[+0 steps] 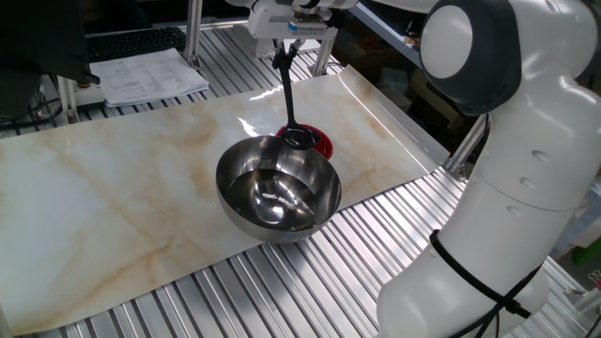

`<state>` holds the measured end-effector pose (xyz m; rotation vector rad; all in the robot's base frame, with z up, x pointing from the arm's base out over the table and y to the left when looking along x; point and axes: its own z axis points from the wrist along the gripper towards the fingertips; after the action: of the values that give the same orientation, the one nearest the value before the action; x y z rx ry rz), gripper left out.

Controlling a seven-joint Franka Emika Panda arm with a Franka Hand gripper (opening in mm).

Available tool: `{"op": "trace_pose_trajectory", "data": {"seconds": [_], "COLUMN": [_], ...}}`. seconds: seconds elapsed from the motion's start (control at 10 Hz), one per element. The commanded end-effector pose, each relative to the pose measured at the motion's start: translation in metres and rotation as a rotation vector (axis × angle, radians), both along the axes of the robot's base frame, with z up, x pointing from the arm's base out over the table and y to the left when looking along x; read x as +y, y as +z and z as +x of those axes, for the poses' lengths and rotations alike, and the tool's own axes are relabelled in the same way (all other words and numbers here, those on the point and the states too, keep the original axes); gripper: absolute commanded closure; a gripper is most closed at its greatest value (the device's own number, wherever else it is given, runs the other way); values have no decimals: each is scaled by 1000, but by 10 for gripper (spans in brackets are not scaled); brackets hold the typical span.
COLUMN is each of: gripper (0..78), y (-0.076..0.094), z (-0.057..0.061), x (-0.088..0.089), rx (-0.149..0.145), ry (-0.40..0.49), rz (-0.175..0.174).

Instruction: Scoop water with a large spoon from one bowl to another

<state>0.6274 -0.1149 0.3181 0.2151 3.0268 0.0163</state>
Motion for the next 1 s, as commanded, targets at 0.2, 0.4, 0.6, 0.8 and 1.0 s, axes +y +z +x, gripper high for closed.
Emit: {"op": "trace_pose_trajectory", "data": {"seconds": [0.2,0.4,0.6,0.8,1.0], "gripper": [763,763,763,763,763], "y": [2,2,2,2,2], "z": [1,1,1,1,1], "x": [0,0,0,0,0], "rx": [-1,-3,-15,-16,-22], "ry": [-9,-18,-63,-102,-122], "rz": [-11,-19,-23,-10,-6]}}
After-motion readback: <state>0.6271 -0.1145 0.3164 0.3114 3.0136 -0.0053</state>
